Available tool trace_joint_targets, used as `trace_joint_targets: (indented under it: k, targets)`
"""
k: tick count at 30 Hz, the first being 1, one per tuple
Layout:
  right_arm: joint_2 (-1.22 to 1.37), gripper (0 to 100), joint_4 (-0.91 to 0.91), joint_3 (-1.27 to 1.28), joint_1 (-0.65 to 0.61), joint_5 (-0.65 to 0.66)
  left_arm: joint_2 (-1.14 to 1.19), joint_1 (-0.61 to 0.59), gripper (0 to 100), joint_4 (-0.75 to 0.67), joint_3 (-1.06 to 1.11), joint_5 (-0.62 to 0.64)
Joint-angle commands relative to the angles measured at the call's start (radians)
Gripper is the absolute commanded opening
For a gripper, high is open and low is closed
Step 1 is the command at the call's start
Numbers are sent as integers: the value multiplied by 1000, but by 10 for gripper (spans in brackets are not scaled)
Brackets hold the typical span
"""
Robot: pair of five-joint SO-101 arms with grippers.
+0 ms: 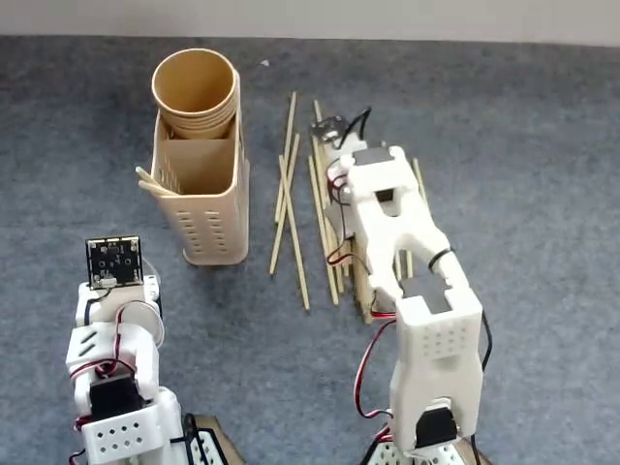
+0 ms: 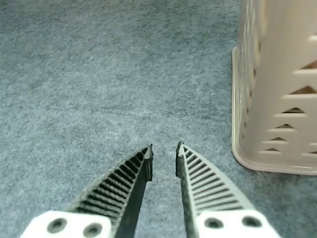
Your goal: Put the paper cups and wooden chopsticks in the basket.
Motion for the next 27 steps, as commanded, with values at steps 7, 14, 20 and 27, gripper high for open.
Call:
trace_joint_targets:
  k: [7,14,20,27]
  targets:
    - [8,4,70,-262,56,-89,-10,16,105,-14,16,-12]
    - [10,4,240,-596,54,-91,-10,16,105,-14,16,-12]
    - [12,4,259,-739,54,-144,-10,16,105,-14,16,-12]
    - [8,4,288,-921,48,-146,-10,16,105,-14,16,-12]
